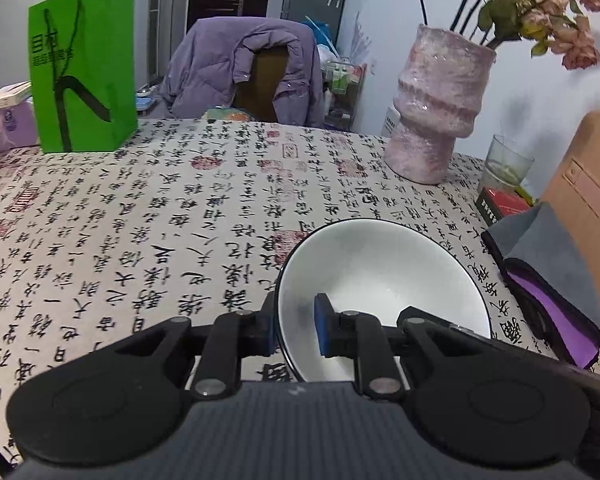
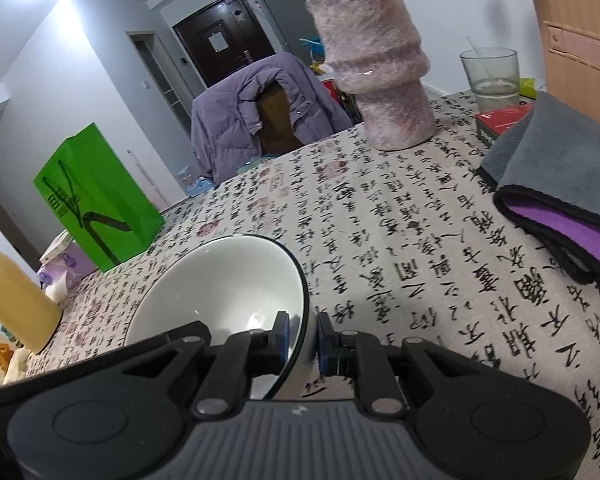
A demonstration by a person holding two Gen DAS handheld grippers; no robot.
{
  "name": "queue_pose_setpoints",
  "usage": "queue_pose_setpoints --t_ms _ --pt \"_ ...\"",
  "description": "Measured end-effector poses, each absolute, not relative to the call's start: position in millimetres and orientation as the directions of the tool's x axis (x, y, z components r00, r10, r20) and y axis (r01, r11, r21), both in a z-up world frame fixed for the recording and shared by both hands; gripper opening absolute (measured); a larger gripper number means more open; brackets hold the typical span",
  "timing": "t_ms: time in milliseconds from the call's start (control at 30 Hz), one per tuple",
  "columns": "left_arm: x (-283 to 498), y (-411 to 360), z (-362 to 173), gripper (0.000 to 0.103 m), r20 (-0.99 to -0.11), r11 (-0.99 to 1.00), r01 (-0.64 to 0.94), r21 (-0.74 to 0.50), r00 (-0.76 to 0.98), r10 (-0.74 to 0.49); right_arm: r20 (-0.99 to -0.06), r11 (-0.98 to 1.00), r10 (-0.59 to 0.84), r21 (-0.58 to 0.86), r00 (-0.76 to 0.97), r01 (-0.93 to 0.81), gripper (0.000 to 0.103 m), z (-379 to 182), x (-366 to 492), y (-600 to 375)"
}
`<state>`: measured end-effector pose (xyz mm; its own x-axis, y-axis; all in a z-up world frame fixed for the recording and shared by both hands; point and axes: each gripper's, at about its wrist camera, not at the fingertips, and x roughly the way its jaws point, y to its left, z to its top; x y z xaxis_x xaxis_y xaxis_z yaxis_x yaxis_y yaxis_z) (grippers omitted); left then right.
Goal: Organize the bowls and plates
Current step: 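Lift the white bowl off the table with both grippers, then carry the held white bowl toward the blue bowl with both grippers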
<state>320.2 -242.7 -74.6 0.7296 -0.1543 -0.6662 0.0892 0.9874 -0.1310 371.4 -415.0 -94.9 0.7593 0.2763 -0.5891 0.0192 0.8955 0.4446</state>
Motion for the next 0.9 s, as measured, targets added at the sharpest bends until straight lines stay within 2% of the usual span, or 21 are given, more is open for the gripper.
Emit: queue_pose_setpoints --t_ms 900 --pt "286.1 -168.5 -42.2 0.018 -0.651 0.993 0.022 -0.118 0.753 -0.094 -0.569 0.911 0.318 0.406 0.758 -0.078 0.014 -57.8 343.5 -335.6"
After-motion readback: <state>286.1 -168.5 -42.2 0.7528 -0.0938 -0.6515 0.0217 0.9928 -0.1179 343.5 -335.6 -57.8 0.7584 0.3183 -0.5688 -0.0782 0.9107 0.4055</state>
